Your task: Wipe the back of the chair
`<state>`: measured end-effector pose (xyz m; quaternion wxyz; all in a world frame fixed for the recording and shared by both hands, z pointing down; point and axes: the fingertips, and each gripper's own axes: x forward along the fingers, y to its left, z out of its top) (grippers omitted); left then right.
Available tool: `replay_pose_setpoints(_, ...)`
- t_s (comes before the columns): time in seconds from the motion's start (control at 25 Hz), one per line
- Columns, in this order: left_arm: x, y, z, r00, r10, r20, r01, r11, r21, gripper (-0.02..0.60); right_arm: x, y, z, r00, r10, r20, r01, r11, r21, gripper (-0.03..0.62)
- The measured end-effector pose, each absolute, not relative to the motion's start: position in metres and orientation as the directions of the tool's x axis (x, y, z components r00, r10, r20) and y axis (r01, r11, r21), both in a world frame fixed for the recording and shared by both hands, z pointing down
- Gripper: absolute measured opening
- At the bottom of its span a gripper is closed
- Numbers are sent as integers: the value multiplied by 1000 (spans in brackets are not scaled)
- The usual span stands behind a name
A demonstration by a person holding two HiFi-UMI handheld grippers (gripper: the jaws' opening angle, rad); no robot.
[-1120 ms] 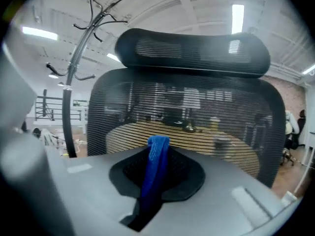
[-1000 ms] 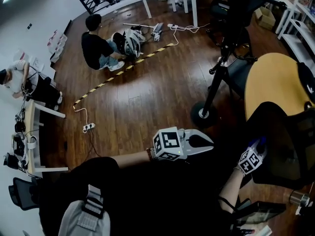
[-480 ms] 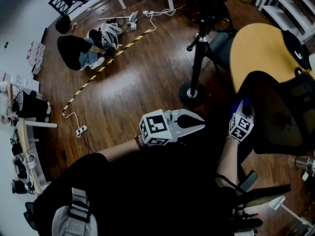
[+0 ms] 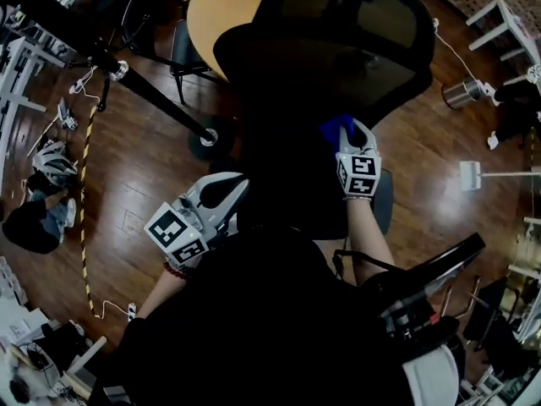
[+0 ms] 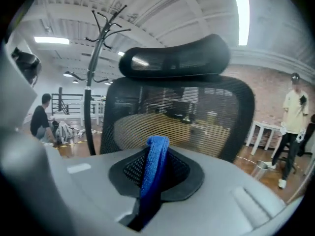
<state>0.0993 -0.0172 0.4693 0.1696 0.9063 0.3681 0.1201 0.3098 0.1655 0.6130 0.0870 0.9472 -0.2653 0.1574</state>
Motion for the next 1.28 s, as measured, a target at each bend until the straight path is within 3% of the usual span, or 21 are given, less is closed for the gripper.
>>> replay_pose_setpoints(0.28,109,61,462,665,742,82,673,-643,365,6,342,342,638,871,-214,442,-336,-917,217,37)
replay_pose_setpoints(0.4,116,69,459,701,710,66,655,-678,334,6,357,356,643,864,-224,450,-349,-912,216,37)
replay_pose_setpoints(0.56,134,66,495,754,621,213,568,-780,262,6,383,338,653,841,-289,457,-413,-889,199,37)
replay_pose_setpoints(0.76,129,84,494,765,599,236,543,-797,264,6,396,320,662,815,-345,466,-469,-864,181,37)
replay_pose_setpoints(1.12,119,44,508,814,523,252,452,-844,290,6,399,312,671,872,-233,430,-357,-904,234,37)
replay_pose_setpoints(1.28,110,31,503,817,515,259,441,-848,295,6,396,287,670,862,-254,440,-388,-888,248,37)
